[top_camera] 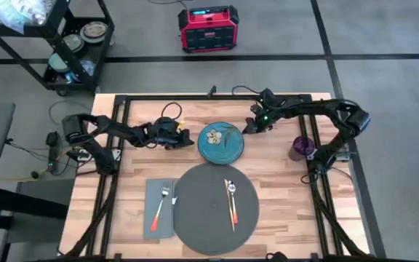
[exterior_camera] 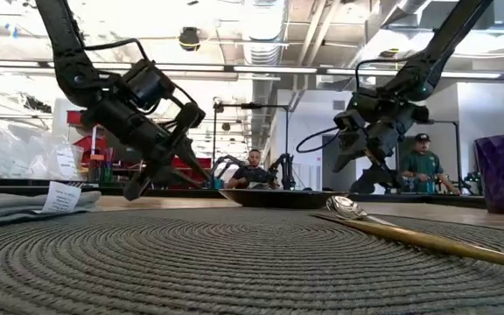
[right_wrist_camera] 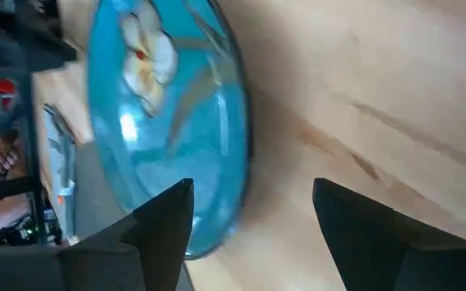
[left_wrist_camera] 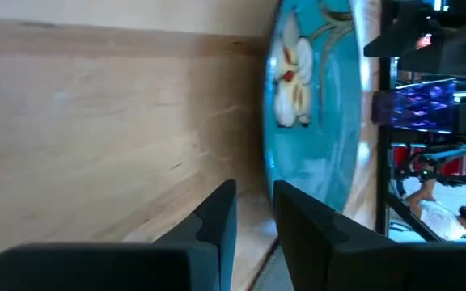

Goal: Set table place
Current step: Put the plate on the gray table mat, then adjust the gray table mat

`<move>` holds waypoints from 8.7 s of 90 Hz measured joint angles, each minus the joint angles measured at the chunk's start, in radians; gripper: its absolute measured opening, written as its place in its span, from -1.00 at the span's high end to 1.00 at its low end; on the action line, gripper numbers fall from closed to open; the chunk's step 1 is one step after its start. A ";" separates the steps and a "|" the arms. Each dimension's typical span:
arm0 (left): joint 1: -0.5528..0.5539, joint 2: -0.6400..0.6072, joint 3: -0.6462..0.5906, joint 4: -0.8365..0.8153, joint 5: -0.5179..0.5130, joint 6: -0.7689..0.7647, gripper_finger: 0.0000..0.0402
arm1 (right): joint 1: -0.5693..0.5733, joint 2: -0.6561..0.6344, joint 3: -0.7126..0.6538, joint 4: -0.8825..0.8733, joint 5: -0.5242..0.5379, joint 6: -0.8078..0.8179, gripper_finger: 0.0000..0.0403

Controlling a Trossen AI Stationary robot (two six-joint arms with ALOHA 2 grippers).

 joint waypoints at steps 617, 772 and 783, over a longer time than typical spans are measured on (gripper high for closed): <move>-0.890 -0.233 0.238 -0.641 -0.168 -0.285 1.00 | 0.903 0.086 0.085 0.468 0.046 0.521 1.00; -0.717 -0.249 0.234 -0.783 -0.334 -0.118 0.61 | 0.805 -0.017 0.079 0.001 0.266 0.289 1.00; -0.641 -0.205 0.234 -0.765 -0.247 -0.026 0.71 | 0.815 -0.017 0.079 -0.013 0.266 0.283 1.00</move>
